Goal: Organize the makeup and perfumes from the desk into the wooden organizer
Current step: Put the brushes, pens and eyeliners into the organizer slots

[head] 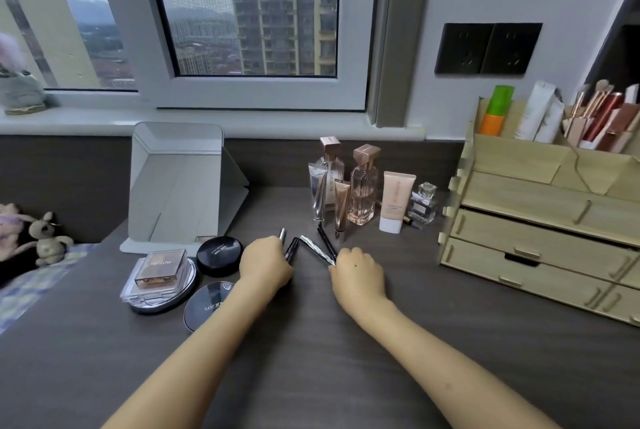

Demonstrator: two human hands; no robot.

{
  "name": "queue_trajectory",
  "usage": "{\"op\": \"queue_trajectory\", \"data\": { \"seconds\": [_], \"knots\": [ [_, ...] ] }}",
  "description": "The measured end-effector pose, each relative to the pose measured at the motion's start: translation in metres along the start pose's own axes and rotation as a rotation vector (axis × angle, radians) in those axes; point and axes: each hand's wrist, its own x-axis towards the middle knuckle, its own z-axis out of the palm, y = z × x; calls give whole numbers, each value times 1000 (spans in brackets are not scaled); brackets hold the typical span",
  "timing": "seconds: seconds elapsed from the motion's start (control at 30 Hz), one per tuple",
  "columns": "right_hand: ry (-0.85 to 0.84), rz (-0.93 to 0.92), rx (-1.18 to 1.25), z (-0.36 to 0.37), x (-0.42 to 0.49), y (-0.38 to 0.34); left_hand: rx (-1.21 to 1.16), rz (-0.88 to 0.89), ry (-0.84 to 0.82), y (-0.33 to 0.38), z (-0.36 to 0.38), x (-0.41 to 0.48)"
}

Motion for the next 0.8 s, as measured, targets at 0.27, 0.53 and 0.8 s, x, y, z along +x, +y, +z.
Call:
{"op": "queue_trajectory", "data": {
  "seconds": [0.27, 0.53, 0.8],
  "knots": [
    [97, -41, 17, -4, -10, 16, 107, -3, 53, -3, 4, 1],
    [25, -12, 291, -65, -37, 57, 0, -38, -1, -7, -11, 1],
    [77, -82, 501, -168, -62, 115, -800, -6, -244, 12, -44, -33]
  ]
}}
